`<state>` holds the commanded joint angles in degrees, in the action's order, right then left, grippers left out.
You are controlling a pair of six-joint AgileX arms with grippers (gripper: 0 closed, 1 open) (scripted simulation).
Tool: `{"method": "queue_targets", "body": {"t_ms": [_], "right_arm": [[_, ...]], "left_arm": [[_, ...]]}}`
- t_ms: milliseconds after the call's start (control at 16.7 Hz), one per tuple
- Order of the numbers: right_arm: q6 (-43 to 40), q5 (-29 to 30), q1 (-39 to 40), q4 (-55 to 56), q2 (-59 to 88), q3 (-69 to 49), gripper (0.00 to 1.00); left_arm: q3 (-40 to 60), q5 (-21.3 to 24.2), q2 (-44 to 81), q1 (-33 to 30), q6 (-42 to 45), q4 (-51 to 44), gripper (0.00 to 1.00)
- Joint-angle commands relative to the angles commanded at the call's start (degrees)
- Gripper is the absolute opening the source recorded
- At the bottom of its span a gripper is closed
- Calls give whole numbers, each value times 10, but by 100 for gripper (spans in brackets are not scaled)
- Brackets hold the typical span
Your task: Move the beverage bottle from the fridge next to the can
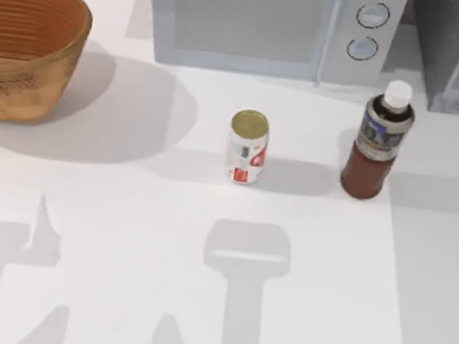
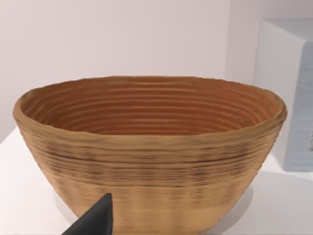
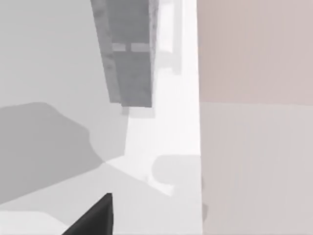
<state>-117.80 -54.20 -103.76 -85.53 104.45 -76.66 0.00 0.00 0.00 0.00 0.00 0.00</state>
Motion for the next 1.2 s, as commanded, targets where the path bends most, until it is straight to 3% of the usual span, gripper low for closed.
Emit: {"method": "queue_targets", "body": {"t_ms": [360,540,780,1200], "right_arm": [[8,1,7,6,-1,2,100],[61,6,41,53,1,3,100],[213,25,134,178,4,6,100],[575,71,347,468,7,15,100]], "left_arm": [[0,0,0,0,0,0,100],[0,0,0,0,0,0,100],[0,0,0,0,0,0,100],[0,0,0,0,0,0,100]]}}
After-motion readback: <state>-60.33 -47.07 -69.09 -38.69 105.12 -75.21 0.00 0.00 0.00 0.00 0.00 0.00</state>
